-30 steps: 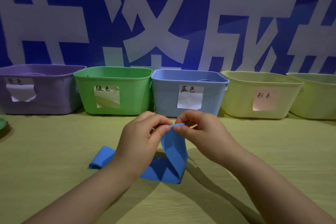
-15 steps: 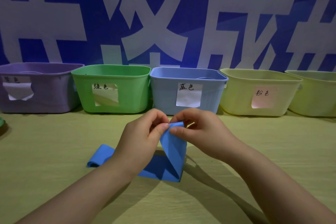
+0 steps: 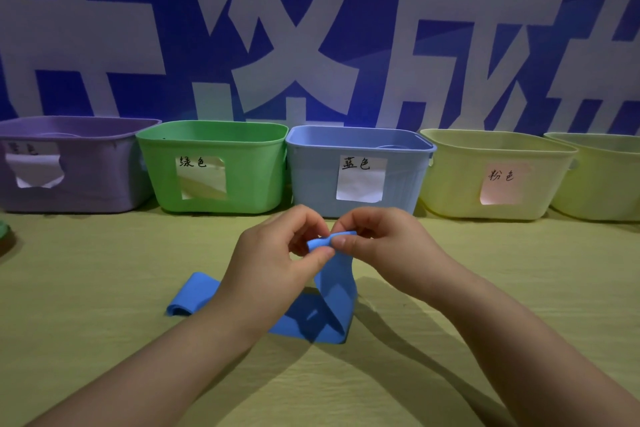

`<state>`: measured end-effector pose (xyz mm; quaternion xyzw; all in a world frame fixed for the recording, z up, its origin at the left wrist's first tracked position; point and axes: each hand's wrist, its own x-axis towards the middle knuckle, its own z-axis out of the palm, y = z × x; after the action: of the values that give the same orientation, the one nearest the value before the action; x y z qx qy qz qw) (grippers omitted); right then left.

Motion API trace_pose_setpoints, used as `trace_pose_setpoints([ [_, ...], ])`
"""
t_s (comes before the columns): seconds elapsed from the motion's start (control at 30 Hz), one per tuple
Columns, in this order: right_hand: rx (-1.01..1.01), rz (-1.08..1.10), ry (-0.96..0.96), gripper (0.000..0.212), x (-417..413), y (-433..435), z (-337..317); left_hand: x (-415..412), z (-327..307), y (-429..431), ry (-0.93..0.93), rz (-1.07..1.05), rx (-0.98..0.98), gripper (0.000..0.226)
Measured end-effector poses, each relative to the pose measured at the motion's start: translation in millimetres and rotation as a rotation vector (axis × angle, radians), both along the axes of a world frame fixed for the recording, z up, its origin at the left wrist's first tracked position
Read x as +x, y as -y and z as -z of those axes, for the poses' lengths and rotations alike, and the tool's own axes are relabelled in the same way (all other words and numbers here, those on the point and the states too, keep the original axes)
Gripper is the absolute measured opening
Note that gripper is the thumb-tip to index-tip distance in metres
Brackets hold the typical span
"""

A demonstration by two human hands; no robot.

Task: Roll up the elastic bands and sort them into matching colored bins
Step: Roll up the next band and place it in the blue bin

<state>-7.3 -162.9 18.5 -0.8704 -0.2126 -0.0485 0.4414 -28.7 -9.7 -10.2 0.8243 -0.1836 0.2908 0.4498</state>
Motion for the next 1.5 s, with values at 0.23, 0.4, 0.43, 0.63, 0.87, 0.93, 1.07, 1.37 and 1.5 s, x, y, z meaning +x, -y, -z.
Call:
trace_pose_setpoints([
  [0.23, -0.099, -0.025, 0.028, 0.021, -2, -1, 0, 6, 1, -6, 0.143, -0.074, 0.166, 0.012],
  [0.4, -0.2, -0.04, 0.154, 0.013, -4, -1, -2, 11, 0, -12, 0.153, -0.072, 0.225, 0.031],
  [0.43, -0.2, -0.037, 0.18, 0.01, -3, -1, -1, 12, 0, -12, 0.15, -0.075, 0.222, 0.028],
  [0.63, -0.211, -0.016, 0.347, 0.008, 0, 2, 0, 14, 0, -10, 0.115, -0.058, 0.232, 0.02],
  [0.87, -0.307, -0.02, 0.314, 0.014, -2, 2, -1, 8, 5, -6, 0.081, -0.008, 0.231, 0.008],
  [0.93, -0.331, -0.035, 0.305, 0.016, -2, 3, -2, 7, 5, -5, 0.099, -0.009, 0.231, 0.007],
  [1.07, -0.374, -0.05, 0.274, 0.023, -2, 5, -4, 8, 2, -6, 0.122, -0.018, 0.214, 0.005],
  [1.37, -0.33, 0.029, 0.366, 0.011, -5, 4, -6, 11, 4, -8, 0.078, -0.041, 0.18, 0.024],
  [1.5, -0.354, 0.021, 0.345, 0.019, -5, 4, -6, 8, 6, -4, 0.045, -0.007, 0.133, 0.013],
])
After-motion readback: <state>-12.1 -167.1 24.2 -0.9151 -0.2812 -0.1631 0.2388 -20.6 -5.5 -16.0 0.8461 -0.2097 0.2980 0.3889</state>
